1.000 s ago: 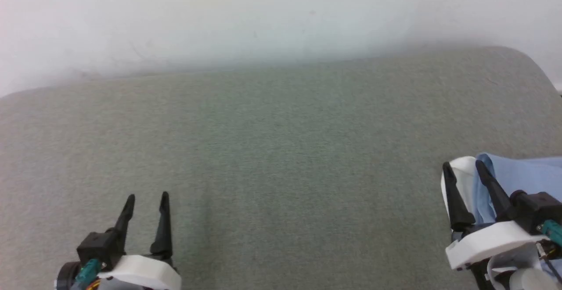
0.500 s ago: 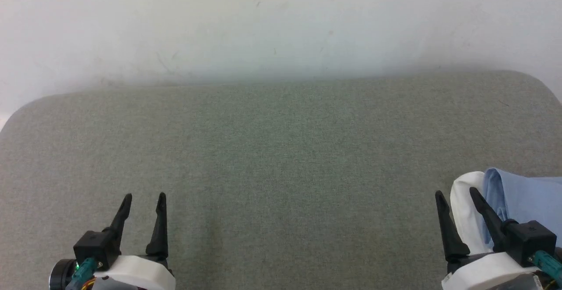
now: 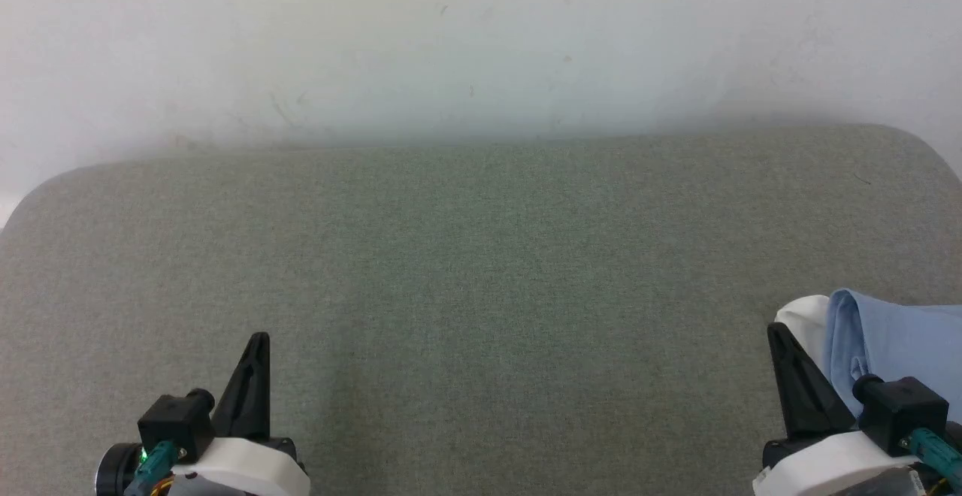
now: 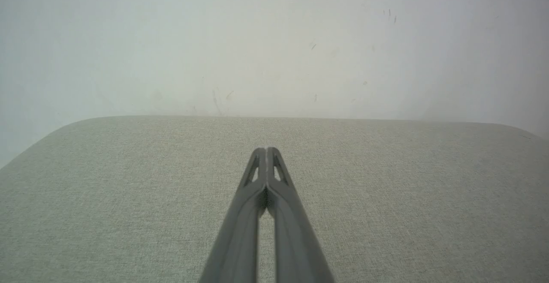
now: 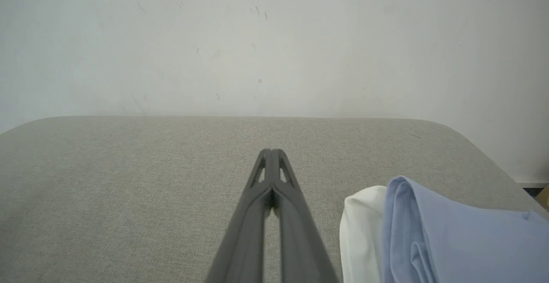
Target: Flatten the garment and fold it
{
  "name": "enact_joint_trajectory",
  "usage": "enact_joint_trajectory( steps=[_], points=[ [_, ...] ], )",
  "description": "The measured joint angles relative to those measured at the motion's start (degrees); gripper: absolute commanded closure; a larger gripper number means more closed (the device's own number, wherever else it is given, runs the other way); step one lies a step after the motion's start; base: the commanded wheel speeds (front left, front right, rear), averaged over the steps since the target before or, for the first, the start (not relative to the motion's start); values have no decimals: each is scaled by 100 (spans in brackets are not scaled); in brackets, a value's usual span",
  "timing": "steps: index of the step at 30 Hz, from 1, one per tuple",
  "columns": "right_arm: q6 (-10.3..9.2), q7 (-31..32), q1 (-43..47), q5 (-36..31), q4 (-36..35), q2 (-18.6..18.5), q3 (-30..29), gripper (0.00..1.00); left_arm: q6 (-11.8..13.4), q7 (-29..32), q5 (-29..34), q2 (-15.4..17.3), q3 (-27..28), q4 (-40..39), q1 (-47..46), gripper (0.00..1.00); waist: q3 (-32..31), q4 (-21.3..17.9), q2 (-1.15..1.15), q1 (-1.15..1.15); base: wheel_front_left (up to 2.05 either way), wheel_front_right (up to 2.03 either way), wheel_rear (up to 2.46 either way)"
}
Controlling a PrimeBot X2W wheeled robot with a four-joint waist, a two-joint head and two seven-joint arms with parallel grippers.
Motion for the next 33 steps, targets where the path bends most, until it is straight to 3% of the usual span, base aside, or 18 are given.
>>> enact_joint_trajectory(
  steps=[33],
  points=[
    [0, 60, -155, -136, 129, 1, 27, 100, 96, 359, 241, -135, -8, -257, -7, 100, 3, -38, 0, 0, 0, 0, 0]
  ],
)
